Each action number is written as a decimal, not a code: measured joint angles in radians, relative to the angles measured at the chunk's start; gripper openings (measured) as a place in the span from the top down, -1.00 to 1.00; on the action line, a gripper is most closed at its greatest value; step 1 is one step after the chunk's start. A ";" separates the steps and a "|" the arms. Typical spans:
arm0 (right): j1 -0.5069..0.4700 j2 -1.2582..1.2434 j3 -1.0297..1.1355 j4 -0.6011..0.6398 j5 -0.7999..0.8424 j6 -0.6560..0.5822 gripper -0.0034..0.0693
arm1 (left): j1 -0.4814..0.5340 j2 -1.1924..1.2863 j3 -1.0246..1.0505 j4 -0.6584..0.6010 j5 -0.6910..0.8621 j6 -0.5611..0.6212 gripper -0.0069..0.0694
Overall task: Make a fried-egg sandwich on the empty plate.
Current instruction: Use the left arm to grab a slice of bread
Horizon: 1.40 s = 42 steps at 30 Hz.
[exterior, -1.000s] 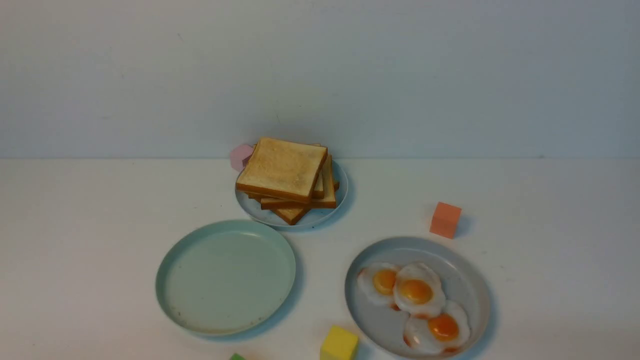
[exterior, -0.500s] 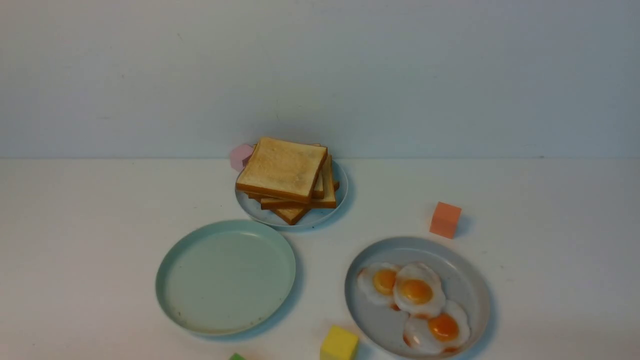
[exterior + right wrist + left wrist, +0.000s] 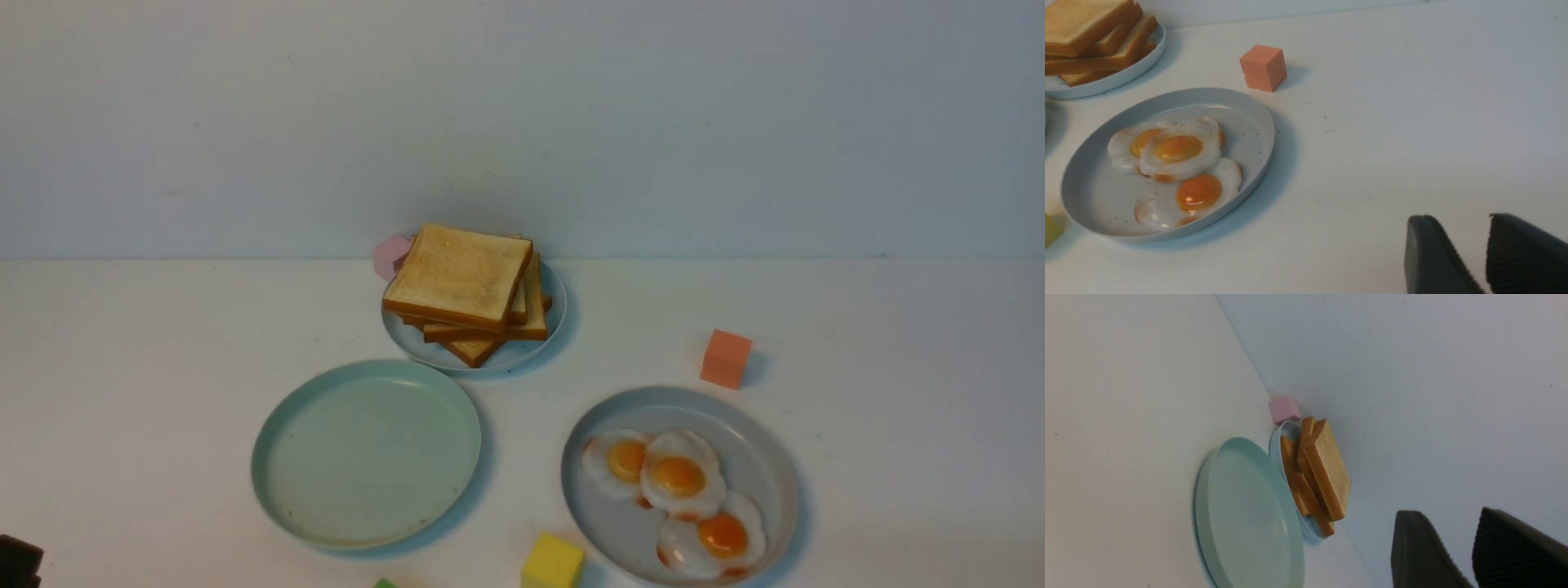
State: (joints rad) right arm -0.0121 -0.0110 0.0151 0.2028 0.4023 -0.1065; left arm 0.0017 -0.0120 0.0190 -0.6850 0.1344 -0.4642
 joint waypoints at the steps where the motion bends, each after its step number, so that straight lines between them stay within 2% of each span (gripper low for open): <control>1: 0.000 0.000 0.000 0.000 0.000 0.000 0.25 | 0.000 0.000 -0.043 -0.003 0.040 0.054 0.43; 4: 0.000 0.000 0.000 0.000 0.000 0.000 0.25 | -0.004 0.022 -0.136 -0.003 0.104 0.192 0.65; 6: 0.000 0.000 0.000 0.000 0.000 0.000 0.25 | -0.037 0.092 -0.228 -0.002 0.133 0.352 0.83; 7: 0.000 0.000 0.000 0.000 0.000 0.000 0.25 | -0.063 0.132 -0.261 0.001 0.142 0.420 0.85; 8: 0.000 0.000 0.000 0.000 0.000 0.000 0.25 | -0.069 0.141 -0.267 0.001 0.144 0.420 0.85; 10: 0.000 0.000 0.000 0.000 0.000 0.000 0.25 | -0.150 0.256 -0.344 0.006 0.178 0.569 0.85; 12: 0.000 0.000 0.000 0.000 0.000 0.000 0.25 | -0.227 0.363 -0.411 0.011 0.235 0.636 0.85; 14: 0.000 0.000 0.000 0.000 0.000 0.000 0.25 | -0.273 0.429 -0.452 0.019 0.291 0.657 0.85; 16: 0.000 0.000 0.000 0.006 -0.005 0.000 0.25 | -0.360 0.592 -0.552 0.072 0.419 0.676 0.85; 18: 0.000 0.000 0.002 0.039 -0.017 0.010 0.25 | -0.387 0.682 -0.607 0.121 0.495 0.680 0.85; 20: 0.000 0.000 0.011 0.168 -0.052 0.063 0.25 | -0.401 0.791 -0.665 0.172 0.551 0.682 0.85; 21: 0.000 0.000 0.010 0.181 -0.057 0.063 0.25 | -0.401 0.800 -0.674 0.174 0.553 0.682 0.85; 24: 0.000 0.000 0.012 0.378 -0.206 0.106 0.25 | -0.401 0.934 -0.722 0.182 0.543 0.682 0.85; 26: 0.000 0.000 0.012 0.487 -0.282 0.106 0.25 | -0.401 1.019 -0.759 0.189 0.549 0.687 0.85; 27: 0.000 0.000 0.012 0.487 -0.287 0.106 0.25 | -0.401 1.029 -0.764 0.191 0.551 0.686 0.85; 28: 0.003 0.000 -0.008 0.567 -0.293 0.106 0.29 | -0.401 1.108 -0.823 0.221 0.580 0.688 0.85; 31: 0.016 0.012 -0.091 0.598 -0.172 0.056 0.41 | -0.401 1.225 -0.935 0.260 0.629 0.699 0.85; 33: 0.043 0.109 -0.314 0.556 0.108 -0.044 0.64 | -0.401 1.382 -1.099 0.296 0.712 0.775 0.85; 34: 0.049 0.160 -0.382 0.530 0.226 -0.063 0.71 | -0.401 1.422 -1.159 0.307 0.732 0.804 0.85; 35: 0.051 0.170 -0.416 0.517 0.250 -0.070 0.75 | -0.401 1.432 -1.170 0.309 0.736 0.817 0.85; 36: 0.053 0.250 -0.531 0.461 0.419 -0.086 0.85 | -0.401 1.500 -1.251 0.331 0.769 0.859 0.85; 37: 0.053 0.273 -0.547 0.453 0.465 -0.088 0.87 | -0.401 1.519 -1.273 0.334 0.773 0.864 0.85; 38: 0.053 0.361 -0.673 0.380 0.637 -0.095 0.91 | -0.397 1.592 -1.359 0.352 0.791 0.912 0.85; 39: 0.058 0.410 -0.730 0.341 0.723 -0.099 0.92 | -0.389 1.638 -1.401 0.353 0.796 0.935 0.85; 42: 0.095 0.493 -0.818 0.256 0.820 -0.101 0.91 | -0.362 1.758 -1.541 0.354 0.811 1.018 0.85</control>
State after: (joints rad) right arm 0.0833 0.4822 -0.8032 0.4590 1.2220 -0.2078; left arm -0.3606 1.7464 -1.5216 -0.3315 0.9451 0.5543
